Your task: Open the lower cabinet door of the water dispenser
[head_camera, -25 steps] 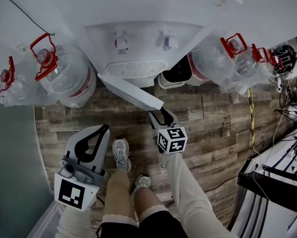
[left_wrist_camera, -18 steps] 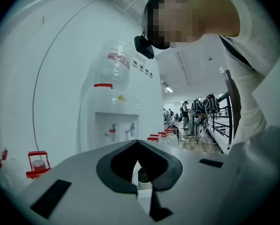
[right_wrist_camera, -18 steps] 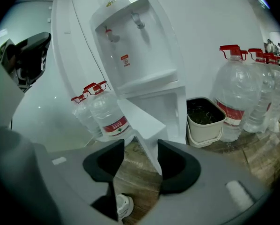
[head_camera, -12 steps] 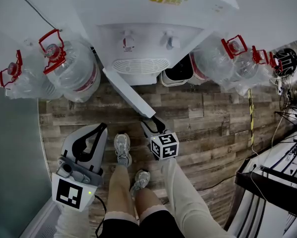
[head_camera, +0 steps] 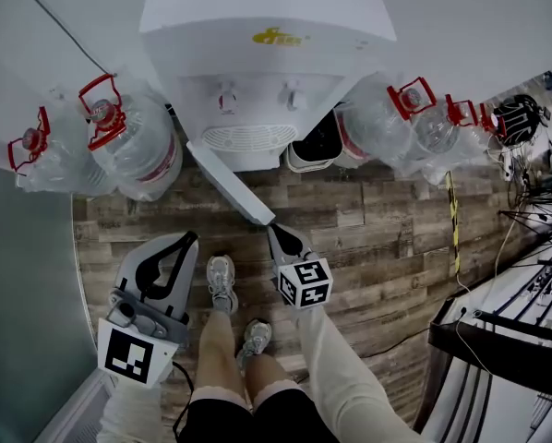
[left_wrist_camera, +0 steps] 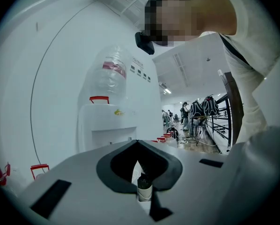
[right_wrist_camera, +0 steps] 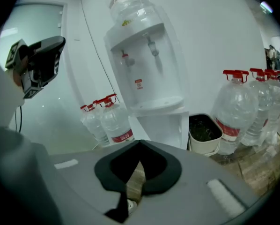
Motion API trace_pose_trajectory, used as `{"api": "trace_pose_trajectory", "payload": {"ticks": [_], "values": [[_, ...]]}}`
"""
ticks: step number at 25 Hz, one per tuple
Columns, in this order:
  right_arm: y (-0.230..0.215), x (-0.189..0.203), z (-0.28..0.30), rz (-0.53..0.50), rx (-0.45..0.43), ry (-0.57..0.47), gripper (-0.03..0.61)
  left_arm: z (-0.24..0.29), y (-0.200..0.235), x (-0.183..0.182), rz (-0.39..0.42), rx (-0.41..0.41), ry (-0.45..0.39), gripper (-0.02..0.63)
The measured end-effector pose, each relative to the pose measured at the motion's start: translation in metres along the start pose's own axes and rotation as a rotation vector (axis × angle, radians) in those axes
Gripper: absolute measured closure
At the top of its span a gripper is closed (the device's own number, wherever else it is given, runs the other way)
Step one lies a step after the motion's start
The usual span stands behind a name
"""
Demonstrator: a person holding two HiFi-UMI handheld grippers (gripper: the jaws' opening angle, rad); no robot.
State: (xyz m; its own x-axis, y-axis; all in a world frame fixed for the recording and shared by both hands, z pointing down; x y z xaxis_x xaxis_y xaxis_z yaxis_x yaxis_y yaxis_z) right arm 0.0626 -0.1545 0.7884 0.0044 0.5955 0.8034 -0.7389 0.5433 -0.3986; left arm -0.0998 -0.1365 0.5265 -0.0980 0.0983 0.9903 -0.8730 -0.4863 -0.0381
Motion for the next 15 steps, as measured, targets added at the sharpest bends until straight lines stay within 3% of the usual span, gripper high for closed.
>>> {"api": "trace_pose_trajectory", "payload": {"ticks": [7, 15], "values": [[0.027, -0.082, -0.055, -0.048, 0.028, -0.125, 0.571, -0.008, -0.005, -0.053, -0.007, -0.011, -0.02, 0.612], [0.072, -0.155, -0.116, -0.152, 0.037, -0.176, 0.571, -0.022, -0.013, -0.114, 0.008, -0.028, -0.049, 0.614]]}}
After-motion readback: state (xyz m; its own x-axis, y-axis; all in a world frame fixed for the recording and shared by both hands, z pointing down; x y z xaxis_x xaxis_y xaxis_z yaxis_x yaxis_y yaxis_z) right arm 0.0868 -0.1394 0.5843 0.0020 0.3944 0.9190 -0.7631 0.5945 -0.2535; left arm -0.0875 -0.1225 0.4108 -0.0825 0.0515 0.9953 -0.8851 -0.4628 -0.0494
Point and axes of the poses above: the fingertips, and each gripper's own axes: z forward along the fingers, y to its left, x out of its underside, the point moved 3 cm from there along -z, backward along the fingers, and after that the axes turned 10 degrees about -x, right-handed, at the moved point
